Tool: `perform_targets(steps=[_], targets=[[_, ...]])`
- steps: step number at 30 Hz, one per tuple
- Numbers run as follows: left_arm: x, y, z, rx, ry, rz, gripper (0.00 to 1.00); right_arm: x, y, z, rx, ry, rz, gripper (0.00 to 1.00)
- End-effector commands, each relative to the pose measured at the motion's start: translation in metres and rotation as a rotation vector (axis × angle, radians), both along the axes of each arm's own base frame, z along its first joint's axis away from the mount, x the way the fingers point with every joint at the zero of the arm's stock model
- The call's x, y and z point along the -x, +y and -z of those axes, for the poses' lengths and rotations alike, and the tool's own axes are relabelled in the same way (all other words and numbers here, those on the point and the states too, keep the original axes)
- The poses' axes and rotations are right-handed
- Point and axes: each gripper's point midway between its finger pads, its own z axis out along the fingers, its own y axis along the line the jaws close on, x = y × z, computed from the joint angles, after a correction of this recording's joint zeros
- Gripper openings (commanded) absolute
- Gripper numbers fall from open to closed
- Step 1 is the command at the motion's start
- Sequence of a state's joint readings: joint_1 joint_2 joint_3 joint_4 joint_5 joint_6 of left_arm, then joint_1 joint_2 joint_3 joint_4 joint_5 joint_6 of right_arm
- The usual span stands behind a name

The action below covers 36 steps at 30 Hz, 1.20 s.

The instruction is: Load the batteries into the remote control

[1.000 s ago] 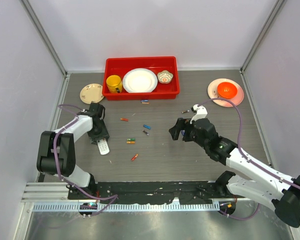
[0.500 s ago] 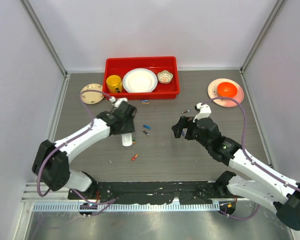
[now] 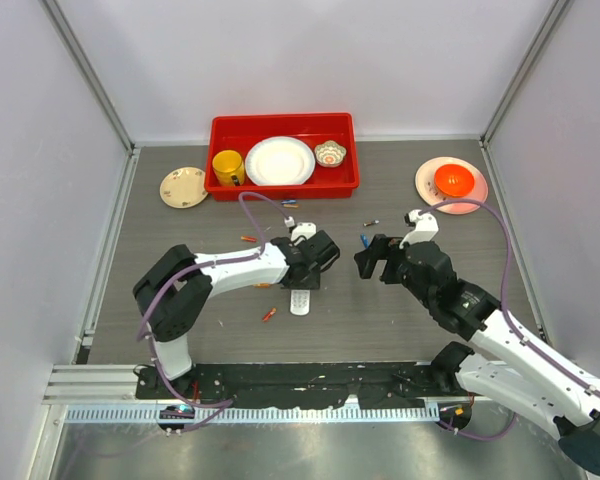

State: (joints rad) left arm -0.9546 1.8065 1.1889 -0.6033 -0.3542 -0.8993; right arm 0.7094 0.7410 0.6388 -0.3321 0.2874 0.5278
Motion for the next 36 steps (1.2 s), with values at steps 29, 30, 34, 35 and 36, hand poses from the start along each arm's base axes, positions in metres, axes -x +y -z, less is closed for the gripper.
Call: perform_targets(steps=[29, 30, 34, 35, 36], targets=[[0.038, -0.034, -0.218, 1.488, -0.534, 0.390, 0.00, 0.061, 0.076, -0.043, -0.421, -0.049, -0.476, 1.00], [0.037, -0.036, -0.209, 1.506, -0.507, 0.392, 0.00, 0.063, 0.081, -0.048, -0.443, -0.056, -0.508, 1.00], [0.045, -0.045, -0.220, 1.595, -0.433, 0.480, 0.00, 0.073, 0.092, -0.042, -0.496, -0.021, -0.577, 1.00], [0.044, -0.044, -0.221, 1.594, -0.443, 0.479, 0.00, 0.075, 0.093, -0.037, -0.505, -0.004, -0.591, 1.00], [0.044, -0.043, -0.222, 1.592, -0.454, 0.479, 0.00, 0.077, 0.095, -0.039, -0.517, -0.001, -0.603, 0.98]])
